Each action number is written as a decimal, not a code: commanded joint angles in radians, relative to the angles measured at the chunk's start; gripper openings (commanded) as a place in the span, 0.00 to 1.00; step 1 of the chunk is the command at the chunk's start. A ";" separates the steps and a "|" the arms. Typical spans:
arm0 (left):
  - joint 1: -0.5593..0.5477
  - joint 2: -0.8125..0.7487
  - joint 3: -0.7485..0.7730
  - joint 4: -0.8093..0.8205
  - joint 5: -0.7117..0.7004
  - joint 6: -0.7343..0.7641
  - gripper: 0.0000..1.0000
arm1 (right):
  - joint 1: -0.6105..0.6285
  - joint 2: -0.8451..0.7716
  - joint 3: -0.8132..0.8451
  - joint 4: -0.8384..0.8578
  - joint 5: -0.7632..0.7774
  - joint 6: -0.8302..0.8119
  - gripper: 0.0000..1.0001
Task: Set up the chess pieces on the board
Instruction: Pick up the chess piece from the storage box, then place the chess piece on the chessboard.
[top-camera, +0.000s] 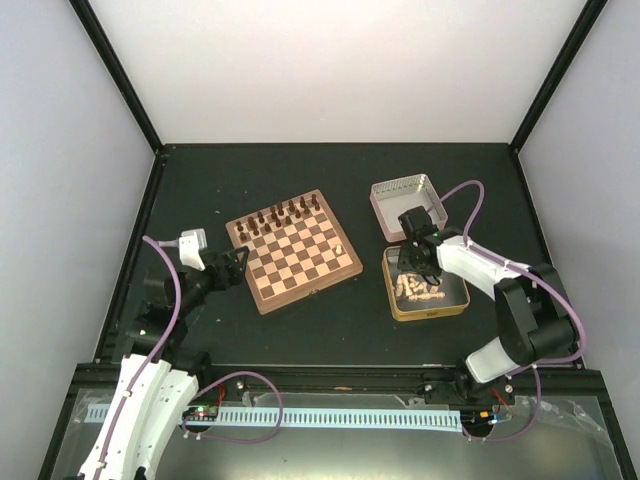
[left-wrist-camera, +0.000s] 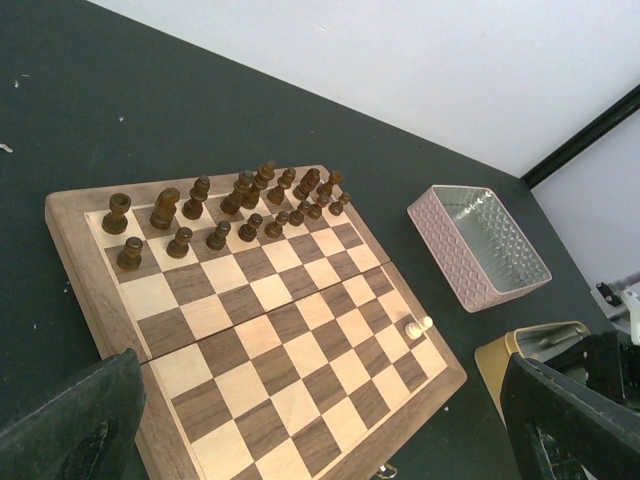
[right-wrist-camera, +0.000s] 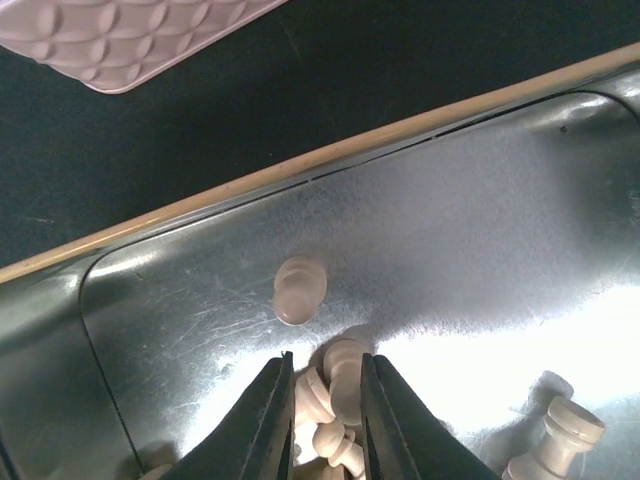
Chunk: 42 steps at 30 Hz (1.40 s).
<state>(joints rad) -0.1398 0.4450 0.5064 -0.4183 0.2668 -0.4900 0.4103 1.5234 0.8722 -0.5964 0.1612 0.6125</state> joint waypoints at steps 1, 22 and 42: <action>-0.003 -0.006 0.017 0.014 0.012 0.005 0.99 | -0.008 0.016 -0.016 0.019 0.043 0.025 0.23; -0.003 -0.018 0.012 0.006 0.009 0.004 0.99 | -0.009 -0.081 -0.017 -0.008 0.163 0.024 0.06; -0.003 -0.041 -0.012 0.013 0.003 -0.012 0.99 | 0.197 -0.060 0.212 -0.062 -0.135 -0.031 0.06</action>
<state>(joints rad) -0.1398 0.4206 0.5045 -0.4179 0.2668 -0.4911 0.5243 1.3918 1.0050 -0.6411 0.0750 0.5991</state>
